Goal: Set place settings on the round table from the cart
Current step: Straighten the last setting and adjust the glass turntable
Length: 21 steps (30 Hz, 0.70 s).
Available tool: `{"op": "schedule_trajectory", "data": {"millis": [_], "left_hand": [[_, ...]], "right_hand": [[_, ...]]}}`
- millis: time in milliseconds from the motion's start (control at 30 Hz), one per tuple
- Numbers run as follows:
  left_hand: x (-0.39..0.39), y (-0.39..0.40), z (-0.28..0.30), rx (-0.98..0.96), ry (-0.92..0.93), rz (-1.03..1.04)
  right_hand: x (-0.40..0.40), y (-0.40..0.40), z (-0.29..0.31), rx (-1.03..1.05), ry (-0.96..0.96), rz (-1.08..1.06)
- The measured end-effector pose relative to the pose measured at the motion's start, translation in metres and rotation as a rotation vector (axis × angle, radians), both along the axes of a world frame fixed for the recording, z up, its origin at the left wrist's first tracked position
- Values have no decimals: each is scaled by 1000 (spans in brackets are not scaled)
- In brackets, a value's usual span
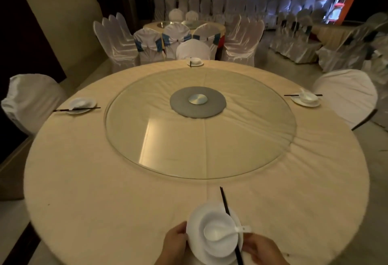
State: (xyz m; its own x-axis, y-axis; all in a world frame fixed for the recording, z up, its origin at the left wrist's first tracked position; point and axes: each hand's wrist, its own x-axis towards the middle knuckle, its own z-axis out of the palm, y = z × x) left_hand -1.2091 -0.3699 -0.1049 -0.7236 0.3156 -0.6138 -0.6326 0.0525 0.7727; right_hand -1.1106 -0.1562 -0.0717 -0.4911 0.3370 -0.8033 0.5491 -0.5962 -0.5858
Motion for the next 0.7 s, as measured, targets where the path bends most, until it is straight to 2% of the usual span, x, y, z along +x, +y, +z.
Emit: {"op": "schedule_trajectory", "data": {"millis": [33, 167, 267, 633, 700], "left_hand": [[1, 0, 3, -44, 33, -41], [3, -5, -7, -100, 89, -54], [4, -3, -8, -120, 95, -52], [9, -2, -7, -177, 158, -70], [10, -2, -7, -181, 165, -72]], "right_hand": [[-3, -11, 0, -29, 40, -10], [-1, -12, -5, 74, -95, 46], [5, -12, -16, 121, -100, 30], [15, -9, -38, 206, -23, 62], [17, -9, -38, 318, -36, 119]]}}
